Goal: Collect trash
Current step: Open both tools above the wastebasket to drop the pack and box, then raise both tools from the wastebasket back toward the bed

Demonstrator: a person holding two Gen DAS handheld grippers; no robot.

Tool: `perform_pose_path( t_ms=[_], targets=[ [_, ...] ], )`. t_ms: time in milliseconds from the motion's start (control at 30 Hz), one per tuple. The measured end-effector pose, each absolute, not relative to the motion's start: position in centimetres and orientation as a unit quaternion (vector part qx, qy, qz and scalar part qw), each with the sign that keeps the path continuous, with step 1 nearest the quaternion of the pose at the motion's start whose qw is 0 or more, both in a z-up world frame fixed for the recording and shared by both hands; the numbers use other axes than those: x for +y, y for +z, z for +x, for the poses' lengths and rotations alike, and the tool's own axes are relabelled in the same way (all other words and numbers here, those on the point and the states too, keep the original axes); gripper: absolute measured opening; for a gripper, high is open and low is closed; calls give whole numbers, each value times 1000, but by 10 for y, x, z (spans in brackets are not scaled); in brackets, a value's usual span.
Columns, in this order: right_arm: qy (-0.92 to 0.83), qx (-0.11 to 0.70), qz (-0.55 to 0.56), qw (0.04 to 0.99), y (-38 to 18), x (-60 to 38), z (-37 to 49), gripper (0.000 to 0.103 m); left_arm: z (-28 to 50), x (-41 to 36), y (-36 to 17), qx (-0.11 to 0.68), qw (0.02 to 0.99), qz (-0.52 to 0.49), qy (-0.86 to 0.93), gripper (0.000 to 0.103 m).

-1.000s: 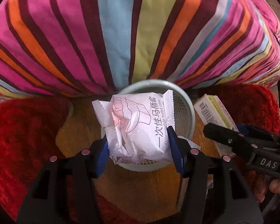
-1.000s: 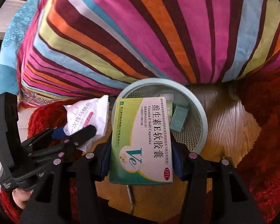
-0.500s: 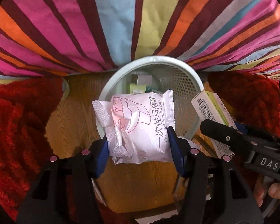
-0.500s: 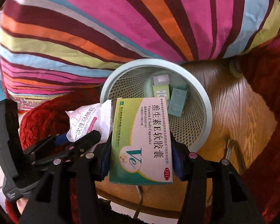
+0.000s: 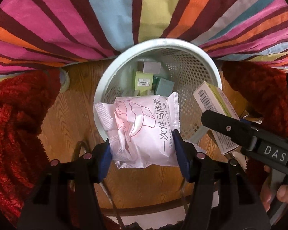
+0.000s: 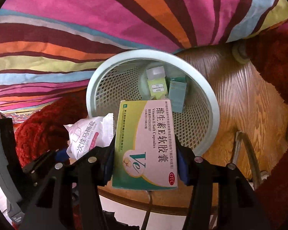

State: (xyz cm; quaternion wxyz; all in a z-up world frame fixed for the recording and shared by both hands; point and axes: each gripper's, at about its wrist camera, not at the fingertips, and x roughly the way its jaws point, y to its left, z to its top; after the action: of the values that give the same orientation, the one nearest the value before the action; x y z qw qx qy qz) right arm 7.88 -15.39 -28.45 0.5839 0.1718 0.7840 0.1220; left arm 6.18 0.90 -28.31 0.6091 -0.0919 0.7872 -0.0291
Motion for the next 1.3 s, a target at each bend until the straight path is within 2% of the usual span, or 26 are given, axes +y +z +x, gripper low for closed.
perform_pose_path(
  t_ms=[300, 333, 400, 467, 1300],
  targets=[
    [118, 790, 170, 578, -288, -152, 77, 52, 61, 5, -294, 805, 586, -91, -24, 63],
    [117, 792, 171, 574, -290, -152, 77, 56, 60, 5, -295, 807, 583, -92, -24, 68],
    [109, 798, 168, 568, -294, -153, 75, 88, 60, 7, -298, 812, 576, -91, -18, 74],
    [102, 798, 166, 570, -295, -155, 75, 93, 60, 10, -300, 814, 573, -92, -9, 80],
    [79, 786, 194, 582, -285, -170, 74, 94, 56, 25, -292, 799, 587, -127, 2, 80]
  ],
)
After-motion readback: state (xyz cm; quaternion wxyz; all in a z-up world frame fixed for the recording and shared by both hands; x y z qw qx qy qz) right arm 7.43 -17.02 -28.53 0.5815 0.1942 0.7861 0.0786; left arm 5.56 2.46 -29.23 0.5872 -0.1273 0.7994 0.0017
